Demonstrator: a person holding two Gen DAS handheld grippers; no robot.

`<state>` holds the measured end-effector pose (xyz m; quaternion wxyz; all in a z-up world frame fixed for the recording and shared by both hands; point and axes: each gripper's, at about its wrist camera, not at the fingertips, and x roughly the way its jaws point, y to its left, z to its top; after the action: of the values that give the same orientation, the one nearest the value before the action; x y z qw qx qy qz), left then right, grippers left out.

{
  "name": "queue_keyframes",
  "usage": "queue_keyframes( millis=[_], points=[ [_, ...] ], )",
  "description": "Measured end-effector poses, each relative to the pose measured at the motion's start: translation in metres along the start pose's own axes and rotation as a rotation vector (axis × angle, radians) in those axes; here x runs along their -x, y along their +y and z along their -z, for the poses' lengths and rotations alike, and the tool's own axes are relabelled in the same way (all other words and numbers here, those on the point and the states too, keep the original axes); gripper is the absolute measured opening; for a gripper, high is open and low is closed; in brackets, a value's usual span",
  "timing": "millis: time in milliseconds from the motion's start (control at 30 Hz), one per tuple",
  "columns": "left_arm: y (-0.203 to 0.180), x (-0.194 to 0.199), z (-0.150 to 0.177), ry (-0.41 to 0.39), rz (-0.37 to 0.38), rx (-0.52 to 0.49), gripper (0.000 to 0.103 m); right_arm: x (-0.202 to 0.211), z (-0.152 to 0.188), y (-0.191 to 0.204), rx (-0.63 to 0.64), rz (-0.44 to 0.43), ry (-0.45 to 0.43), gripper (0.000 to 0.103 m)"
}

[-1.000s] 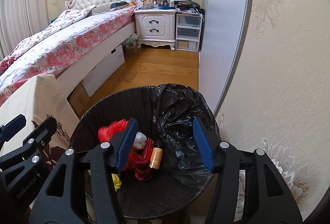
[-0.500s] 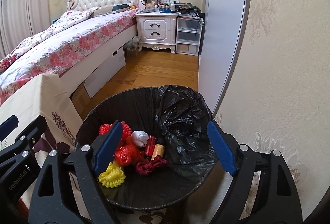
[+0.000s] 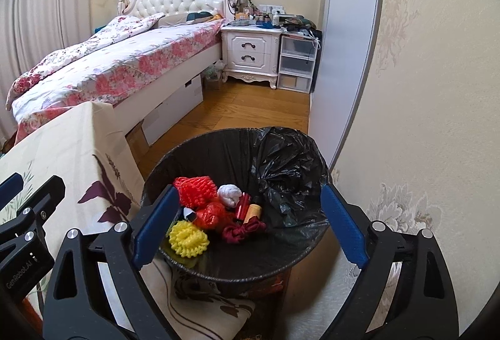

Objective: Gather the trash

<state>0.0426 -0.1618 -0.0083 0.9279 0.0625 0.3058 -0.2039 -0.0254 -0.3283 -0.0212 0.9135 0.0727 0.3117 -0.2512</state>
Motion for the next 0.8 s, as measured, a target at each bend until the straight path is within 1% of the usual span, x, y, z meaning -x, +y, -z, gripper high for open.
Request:
queue_keyframes(
  millis=[400, 800],
  points=[
    [0.016, 0.038, 0.017, -0.028, -0.015, 0.026, 0.081, 0.038, 0.012, 0.012, 0.033, -0.034, -0.042, 0.090],
    [0.024, 0.051, 0.020, -0.045, -0.026, 0.040, 0.081, 0.057, 0.013, 0.015, 0.040, -0.040, -0.075, 0.090]
  ],
)
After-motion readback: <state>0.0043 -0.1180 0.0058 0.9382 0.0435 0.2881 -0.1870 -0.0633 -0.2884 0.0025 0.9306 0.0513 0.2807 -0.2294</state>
